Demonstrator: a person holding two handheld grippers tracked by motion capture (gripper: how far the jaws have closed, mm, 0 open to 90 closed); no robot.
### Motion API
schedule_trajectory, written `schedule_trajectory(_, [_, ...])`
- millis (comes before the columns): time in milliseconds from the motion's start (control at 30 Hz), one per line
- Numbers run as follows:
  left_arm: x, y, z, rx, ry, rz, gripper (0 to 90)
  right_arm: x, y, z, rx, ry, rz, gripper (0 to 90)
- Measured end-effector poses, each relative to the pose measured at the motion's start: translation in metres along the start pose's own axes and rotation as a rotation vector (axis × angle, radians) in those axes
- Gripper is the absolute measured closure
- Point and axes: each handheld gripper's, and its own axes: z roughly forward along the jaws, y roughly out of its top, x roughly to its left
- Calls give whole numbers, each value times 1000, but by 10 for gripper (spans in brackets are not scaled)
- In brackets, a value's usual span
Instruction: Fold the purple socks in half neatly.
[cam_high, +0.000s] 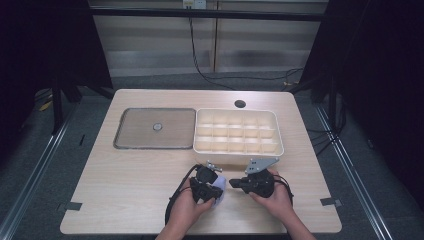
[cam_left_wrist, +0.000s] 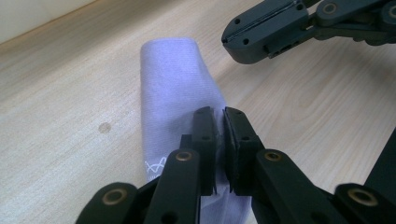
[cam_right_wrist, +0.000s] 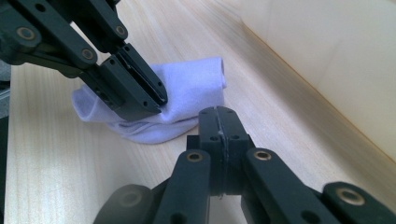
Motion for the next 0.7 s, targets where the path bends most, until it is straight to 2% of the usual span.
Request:
schedule_trajectory(233, [-1,1,1,5,2,5,842,-1,4,-1,-6,0,-3,900])
schedule_trajectory(333, [1,1,2,3,-10,-13,843,0,7,-1,-7,3,-7,900])
schedule_trajectory(433, [2,3,2,16,-9,-10,843,-1,9,-1,-5,2,-14,900])
schedule_trajectory(700, [1,2,2,13,-6,-6,844,-2,15,0,-13,4,-24,900])
